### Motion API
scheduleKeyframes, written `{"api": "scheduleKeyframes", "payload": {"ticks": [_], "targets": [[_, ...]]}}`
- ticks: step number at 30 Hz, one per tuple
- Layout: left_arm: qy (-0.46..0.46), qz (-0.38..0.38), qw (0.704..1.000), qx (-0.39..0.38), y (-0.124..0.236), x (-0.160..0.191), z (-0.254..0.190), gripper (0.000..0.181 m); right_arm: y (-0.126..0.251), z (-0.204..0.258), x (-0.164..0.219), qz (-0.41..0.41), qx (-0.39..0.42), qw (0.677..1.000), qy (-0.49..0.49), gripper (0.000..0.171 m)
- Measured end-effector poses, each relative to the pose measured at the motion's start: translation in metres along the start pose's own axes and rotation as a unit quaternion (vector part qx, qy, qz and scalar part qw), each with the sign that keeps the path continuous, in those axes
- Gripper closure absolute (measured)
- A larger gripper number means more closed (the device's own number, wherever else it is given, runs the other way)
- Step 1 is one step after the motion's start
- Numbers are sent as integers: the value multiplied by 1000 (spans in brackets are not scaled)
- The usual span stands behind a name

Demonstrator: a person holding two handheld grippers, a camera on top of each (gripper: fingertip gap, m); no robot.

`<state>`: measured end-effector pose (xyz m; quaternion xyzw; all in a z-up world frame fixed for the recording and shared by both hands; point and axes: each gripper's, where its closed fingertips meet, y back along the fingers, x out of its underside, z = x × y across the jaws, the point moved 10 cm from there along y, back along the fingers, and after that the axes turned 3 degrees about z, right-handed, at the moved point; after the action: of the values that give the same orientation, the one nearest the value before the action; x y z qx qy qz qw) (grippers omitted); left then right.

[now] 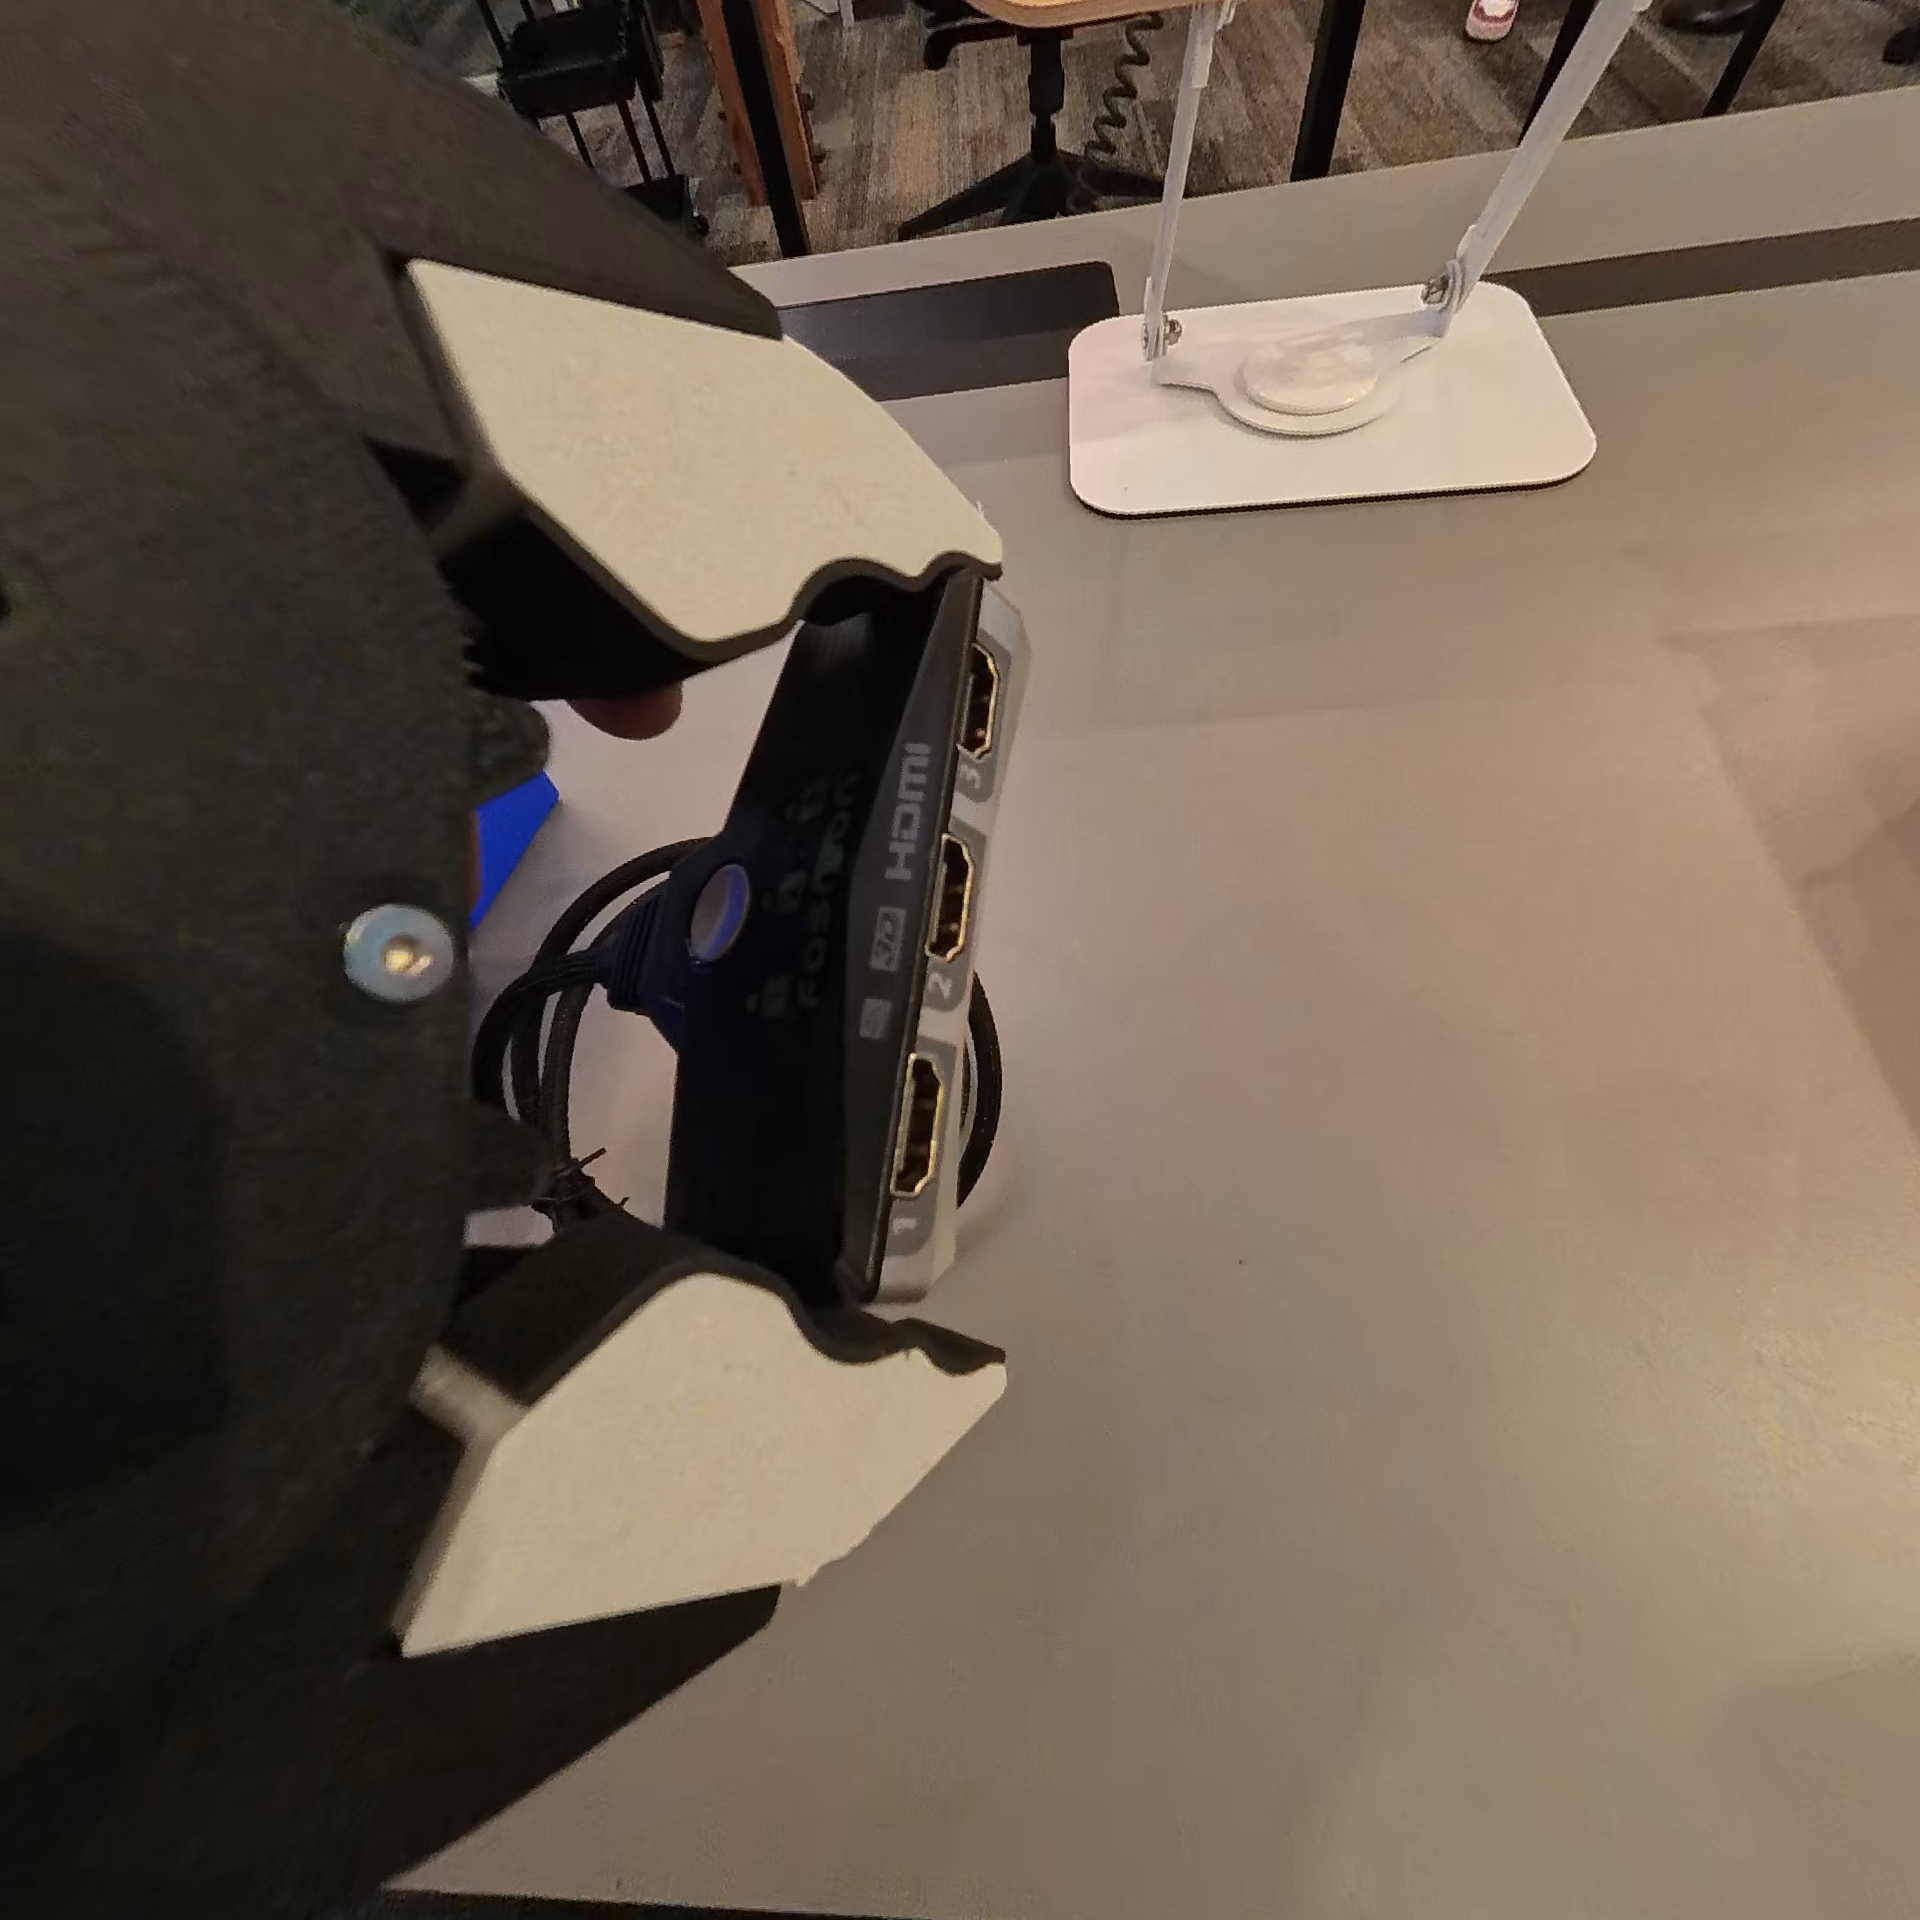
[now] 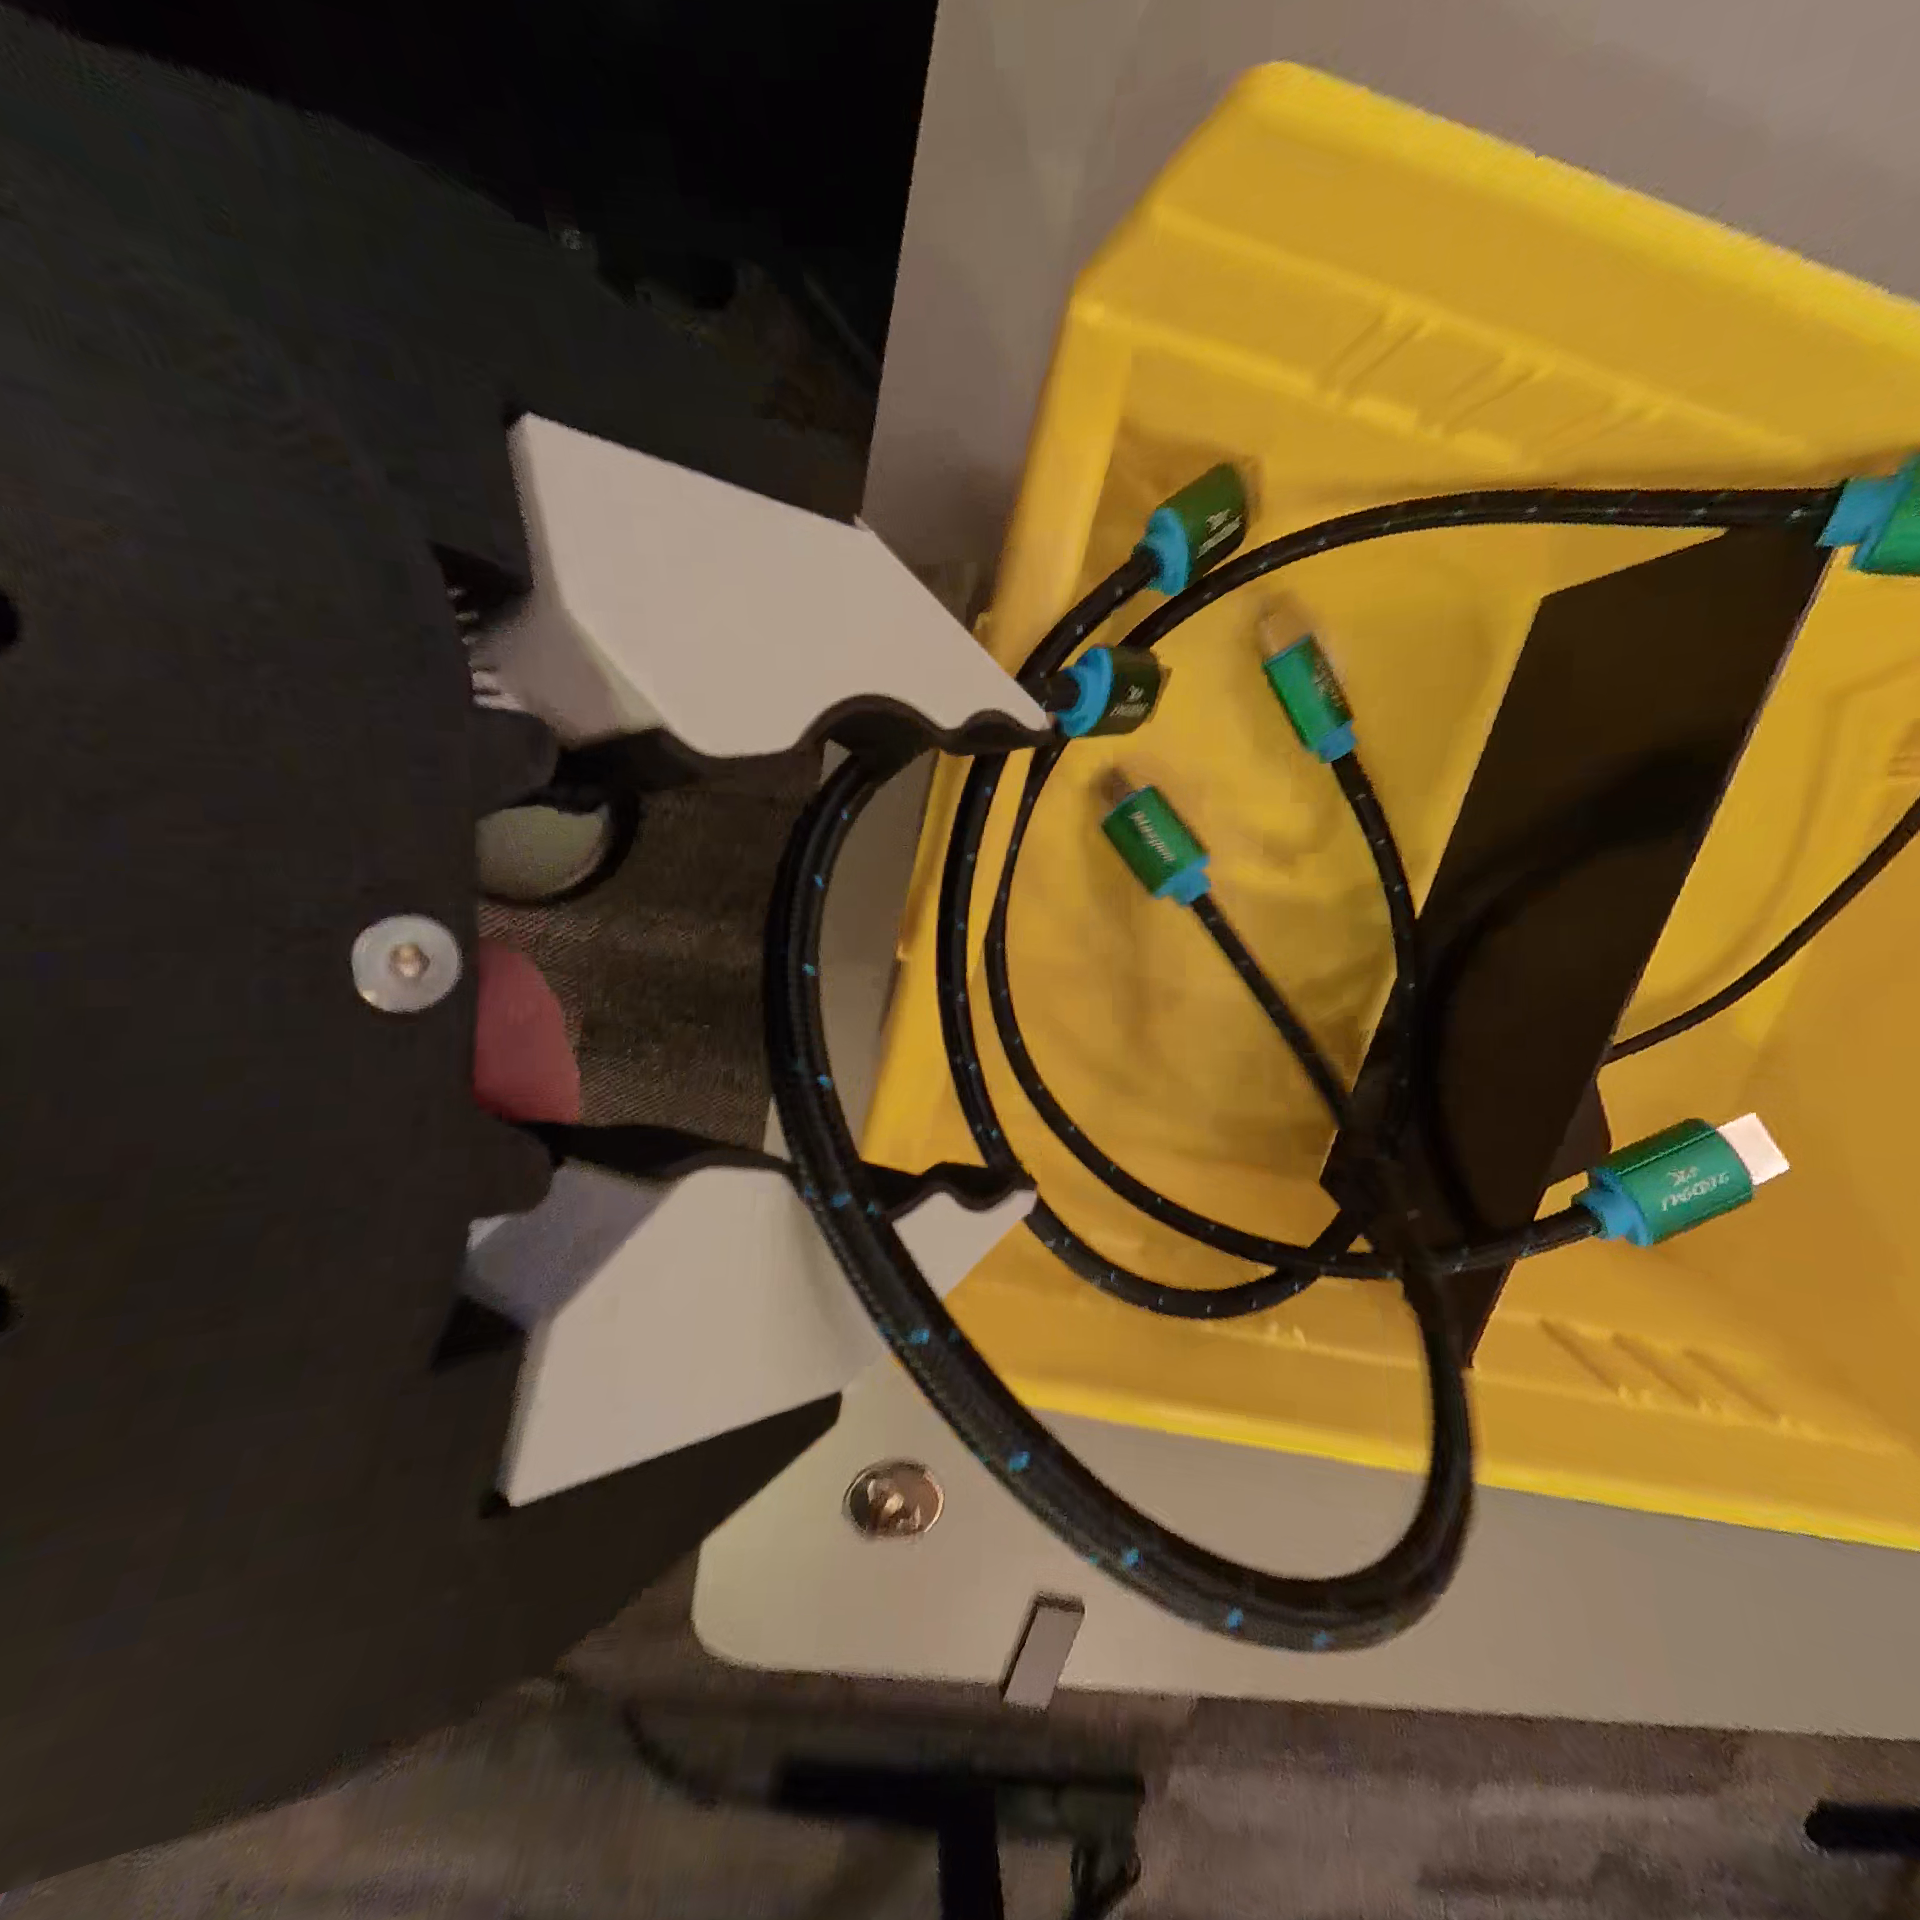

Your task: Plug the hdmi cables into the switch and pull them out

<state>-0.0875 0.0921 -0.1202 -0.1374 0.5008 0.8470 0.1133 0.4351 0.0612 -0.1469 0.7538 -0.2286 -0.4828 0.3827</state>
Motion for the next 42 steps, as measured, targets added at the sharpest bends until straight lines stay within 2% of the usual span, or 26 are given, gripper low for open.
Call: {"api": "scheduleKeyframes", "payload": {"ticks": [4, 5, 7, 8, 10, 12, 14, 16, 19, 22, 28, 30, 32, 35, 38, 42], "targets": [[0, -3, 1000, -1, 1, -1, 0, 54, 7, -2, -5, -17, -4, 1000, 2, 89], [0, -3, 1000, -2, 1, -1, 0, 54, 6, -1, -6, -31, -22, 999, -13, 93], [-1, -3, 1000, -1, 0, -1, 0, 54, 3, 0, -8, -64, -77, 993, -60, 85], [-2, -3, 1000, -1, 0, -1, -1, 54, 0, -2, -6, -64, -78, 992, -73, 83], [-1, -2, 1000, 0, 0, -1, -2, 54, -3, -3, -2, -39, -39, 997, -47, 74], [-1, -1, 1000, 2, 0, 0, -2, 54, 1, -2, -4, -52, -39, 997, -52, 65], [1, 1, 1000, 2, 0, 1, -2, 54, 8, -5, -7, -68, 6, 997, -34, 53], [1, 1, 1000, 2, 0, 0, -1, 54, 16, -8, -9, -85, 14, 995, -49, 47], [-2, -2, 1000, 2, 0, -2, -1, 54, 13, -11, -2, -56, 41, 997, -31, 36], [-2, -3, 1000, 1, -1, -3, -1, 54, 8, -4, -1, -74, -8, 996, -40, 41], [-1, -1, 1000, 1, 1, -1, -2, 54, 17, -14, 5, -106, 8, 992, -71, 53], [0, -2, 1000, -1, 3, -1, -2, 54, 29, -10, 2, -117, 25, 992, -43, 53], [0, -7, 1000, -2, 4, -2, -1, 54, 41, 6, -12, -145, 11, 989, -7, 63], [-2, -13, 1000, -11, 6, -7, 2, 54, 52, 51, -45, -192, -92, 976, 43, 79], [-4, -25, 999, -25, 11, -13, 3, 54, 49, 108, -81, -222, -204, 949, 94, 84], [-10, -36, 998, -54, 18, -18, 1, 54, 43, 177, -127, -254, -316, 906, 124, 89]]}}
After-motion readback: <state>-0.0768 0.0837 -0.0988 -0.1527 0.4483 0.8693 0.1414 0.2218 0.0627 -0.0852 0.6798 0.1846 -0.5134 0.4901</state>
